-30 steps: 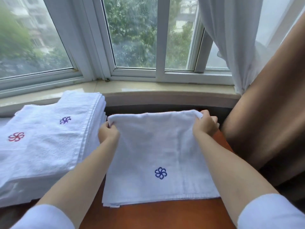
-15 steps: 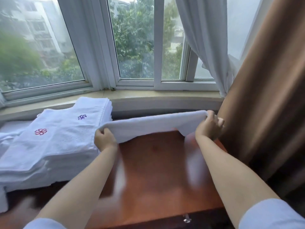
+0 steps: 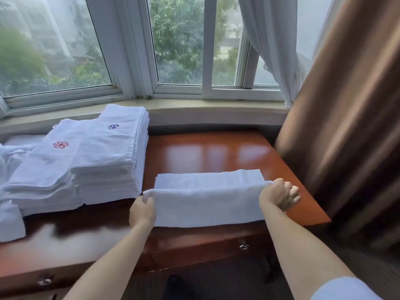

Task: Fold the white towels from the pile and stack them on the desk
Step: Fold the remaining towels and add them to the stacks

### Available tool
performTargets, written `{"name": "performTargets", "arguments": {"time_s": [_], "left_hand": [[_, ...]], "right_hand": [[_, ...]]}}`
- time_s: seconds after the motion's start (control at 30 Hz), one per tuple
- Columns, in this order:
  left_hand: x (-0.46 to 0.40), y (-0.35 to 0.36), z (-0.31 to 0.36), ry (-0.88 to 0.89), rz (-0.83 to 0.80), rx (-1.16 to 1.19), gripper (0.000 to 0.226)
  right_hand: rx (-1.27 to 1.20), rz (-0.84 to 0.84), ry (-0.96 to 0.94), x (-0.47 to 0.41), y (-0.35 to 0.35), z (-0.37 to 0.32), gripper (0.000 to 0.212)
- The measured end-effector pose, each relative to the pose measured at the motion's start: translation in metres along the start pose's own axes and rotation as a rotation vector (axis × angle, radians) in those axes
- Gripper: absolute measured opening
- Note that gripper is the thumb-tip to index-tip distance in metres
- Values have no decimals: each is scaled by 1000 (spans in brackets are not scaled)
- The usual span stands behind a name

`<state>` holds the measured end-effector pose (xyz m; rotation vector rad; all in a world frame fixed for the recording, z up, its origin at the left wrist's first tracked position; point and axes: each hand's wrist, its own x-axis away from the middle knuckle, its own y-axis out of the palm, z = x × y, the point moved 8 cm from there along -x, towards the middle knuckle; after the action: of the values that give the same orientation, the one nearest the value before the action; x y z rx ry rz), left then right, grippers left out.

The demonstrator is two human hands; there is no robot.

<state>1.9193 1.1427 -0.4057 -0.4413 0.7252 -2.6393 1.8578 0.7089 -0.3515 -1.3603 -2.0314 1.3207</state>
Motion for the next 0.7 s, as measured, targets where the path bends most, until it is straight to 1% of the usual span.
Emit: {"name": "performTargets", "arguments": {"time_s": [0.1,0.2,0.3,0.37,0.47,0.53,0.63,0.7], "left_hand": [[-18,9,16,77,-21,-53,25],[-42,22,31,127,-21,-113,28],[-67,37,42,135,17,-127,29],[-84,49,45,117,40,-140,27],[-109,66,48,84,45,-185,27],[-125,76,47,54,38,-247,28],[-139,89,33,-28,-16,-428,30],[-140,91,26,-116,-33,-421,40]], "right_hand": [[4,-12,-10,-12,10,-4,24],[-21,-12,-69,-30,26,-13,27],[-72,1,-134,-49,42,-28,28],[-100,-24,-158,-62,56,-39,31],[-126,-113,-160,-82,81,-53,36],[-128,-196,-146,-94,102,-57,35],[8,-349,-110,-100,135,-50,28],[113,-437,-14,-97,152,-38,39]]}}
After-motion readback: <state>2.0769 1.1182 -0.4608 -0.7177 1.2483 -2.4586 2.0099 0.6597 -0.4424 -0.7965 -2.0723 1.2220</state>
